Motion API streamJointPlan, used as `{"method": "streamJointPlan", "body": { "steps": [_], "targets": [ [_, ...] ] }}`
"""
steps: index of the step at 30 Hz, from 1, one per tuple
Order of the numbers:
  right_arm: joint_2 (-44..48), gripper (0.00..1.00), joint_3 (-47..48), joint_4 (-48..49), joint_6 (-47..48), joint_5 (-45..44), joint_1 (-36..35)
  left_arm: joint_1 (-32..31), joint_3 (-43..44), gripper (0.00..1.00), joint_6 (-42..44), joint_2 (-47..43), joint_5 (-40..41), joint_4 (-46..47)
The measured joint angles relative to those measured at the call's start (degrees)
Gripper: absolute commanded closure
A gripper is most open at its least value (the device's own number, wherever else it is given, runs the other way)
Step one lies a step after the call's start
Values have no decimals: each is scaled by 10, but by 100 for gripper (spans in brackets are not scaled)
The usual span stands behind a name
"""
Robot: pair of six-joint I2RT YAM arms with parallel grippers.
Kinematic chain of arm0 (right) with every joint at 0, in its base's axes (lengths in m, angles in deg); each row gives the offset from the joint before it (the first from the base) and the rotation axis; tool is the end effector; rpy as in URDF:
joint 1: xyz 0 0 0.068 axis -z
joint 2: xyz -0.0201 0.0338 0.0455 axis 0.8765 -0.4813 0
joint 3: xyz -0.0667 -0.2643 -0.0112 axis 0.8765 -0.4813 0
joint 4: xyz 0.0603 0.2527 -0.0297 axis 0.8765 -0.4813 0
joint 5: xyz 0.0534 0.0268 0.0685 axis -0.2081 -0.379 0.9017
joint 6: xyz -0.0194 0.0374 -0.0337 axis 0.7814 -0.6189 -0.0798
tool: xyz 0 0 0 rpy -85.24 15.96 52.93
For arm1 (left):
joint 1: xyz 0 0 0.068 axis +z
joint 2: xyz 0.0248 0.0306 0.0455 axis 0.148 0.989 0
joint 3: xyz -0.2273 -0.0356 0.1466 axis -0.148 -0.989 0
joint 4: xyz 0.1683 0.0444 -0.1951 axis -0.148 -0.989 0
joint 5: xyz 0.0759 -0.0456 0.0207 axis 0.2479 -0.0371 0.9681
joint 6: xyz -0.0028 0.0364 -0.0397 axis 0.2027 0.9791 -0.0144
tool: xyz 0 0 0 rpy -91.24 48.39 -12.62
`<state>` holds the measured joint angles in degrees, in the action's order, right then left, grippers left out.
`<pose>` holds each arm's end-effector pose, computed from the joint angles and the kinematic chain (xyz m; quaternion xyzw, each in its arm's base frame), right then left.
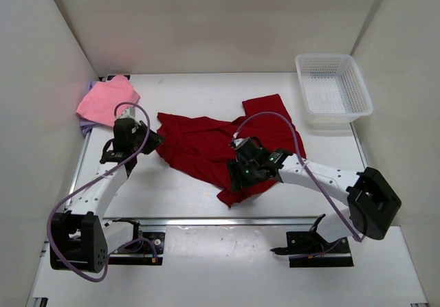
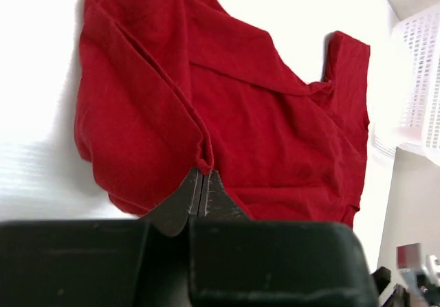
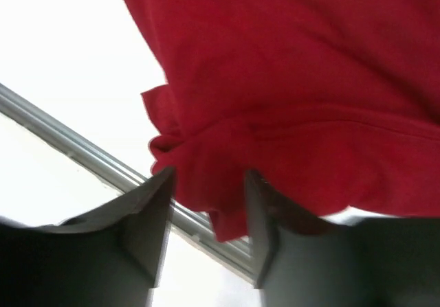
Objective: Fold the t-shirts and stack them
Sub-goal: Flatten out the tshirt
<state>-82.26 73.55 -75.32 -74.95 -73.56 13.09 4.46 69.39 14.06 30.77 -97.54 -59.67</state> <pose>0.1800 0.2063 0.2129 -0.1964 0.9408 0.2031 0.1872 0.2407 -0.0237 0.2358 -0.2473 0.8512 -0.2554 0.3862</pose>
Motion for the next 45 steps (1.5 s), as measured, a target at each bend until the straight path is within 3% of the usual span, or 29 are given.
{"method": "streamJointPlan", "body": {
  "steps": [4,11,12,13,14,17,20,24,28,29,31,35,37,41,44,45],
  "targets": [
    [-35,33,21,-5,-5,-26,-14,-8,-11,100,0,0,2,17],
    [-82,33,20,-9,-5,-52,10,-17,-23,100,-6,5,3,27],
    [-85,43,20,-9,-5,-50,10,-17,-23,100,-7,6,3,29],
    [-86,69,20,-8,-4,-48,9,-18,-24,100,-8,7,3,30],
    [-86,86,20,-8,-2,-46,7,-19,-24,100,-9,8,4,32],
    [-83,100,18,-9,-8,-51,2,-19,-26,100,-9,10,4,38],
    [-42,100,-12,-7,-20,-59,2,-12,-27,100,-9,12,3,41],
    [88,98,-91,-23,-49,-61,8,3,-27,100,-11,18,0,42],
    [252,75,-205,-36,-101,-41,42,18,-27,100,-12,18,-4,42],
    [356,45,-269,-79,-129,-22,103,29,-27,100,-12,18,-6,40],
    [383,39,-274,-89,-131,-9,130,32,-27,100,-13,18,-7,39],
    [385,30,-273,-67,-112,52,268,45,-27,100,-13,16,-12,38],
    [358,27,-273,-48,-100,63,316,46,-27,100,-13,16,-12,37],
    [297,28,-258,-38,-78,39,325,26,-27,100,-15,14,-12,39],
    [234,43,-213,-36,-53,13,308,10,-28,100,-18,14,-12,43],
    [214,57,-195,-35,-49,-4,290,6,-29,100,-19,14,-12,46]
  ]
}}
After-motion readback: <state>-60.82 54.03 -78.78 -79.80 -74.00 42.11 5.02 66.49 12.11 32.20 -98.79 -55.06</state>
